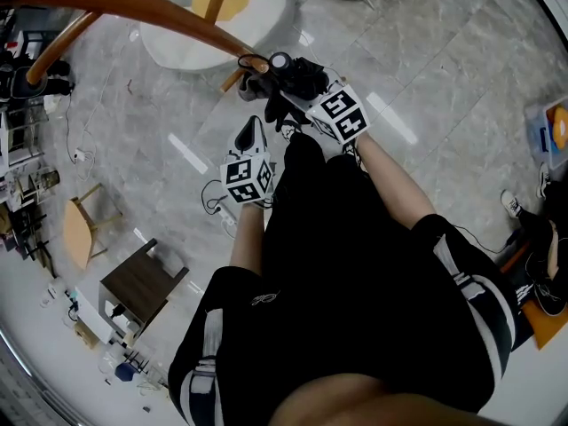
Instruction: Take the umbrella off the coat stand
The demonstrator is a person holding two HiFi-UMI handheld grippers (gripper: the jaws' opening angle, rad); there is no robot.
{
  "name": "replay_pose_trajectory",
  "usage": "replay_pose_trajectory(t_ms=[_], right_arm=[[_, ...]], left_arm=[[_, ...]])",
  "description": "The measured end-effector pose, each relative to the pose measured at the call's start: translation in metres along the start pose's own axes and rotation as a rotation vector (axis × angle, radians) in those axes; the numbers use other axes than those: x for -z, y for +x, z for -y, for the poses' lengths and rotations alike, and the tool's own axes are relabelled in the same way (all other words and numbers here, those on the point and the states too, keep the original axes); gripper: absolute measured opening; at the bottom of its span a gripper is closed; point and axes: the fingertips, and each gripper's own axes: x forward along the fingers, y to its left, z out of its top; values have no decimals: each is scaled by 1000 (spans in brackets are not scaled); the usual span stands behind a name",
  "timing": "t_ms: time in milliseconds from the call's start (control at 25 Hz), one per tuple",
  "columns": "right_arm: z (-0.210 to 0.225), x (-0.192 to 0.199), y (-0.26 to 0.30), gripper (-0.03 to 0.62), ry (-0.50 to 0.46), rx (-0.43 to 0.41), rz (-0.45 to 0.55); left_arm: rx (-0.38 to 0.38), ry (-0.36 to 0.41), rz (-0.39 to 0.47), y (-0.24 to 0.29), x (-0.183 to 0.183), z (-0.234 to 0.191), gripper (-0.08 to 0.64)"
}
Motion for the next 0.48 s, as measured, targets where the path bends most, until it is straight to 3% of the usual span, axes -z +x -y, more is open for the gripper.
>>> replay_pose_trajectory(t_ms=[480], right_arm=[[-6, -5, -26, 270, -27, -12, 21]], left_arm=[[5, 13, 20, -6, -3, 24, -2]])
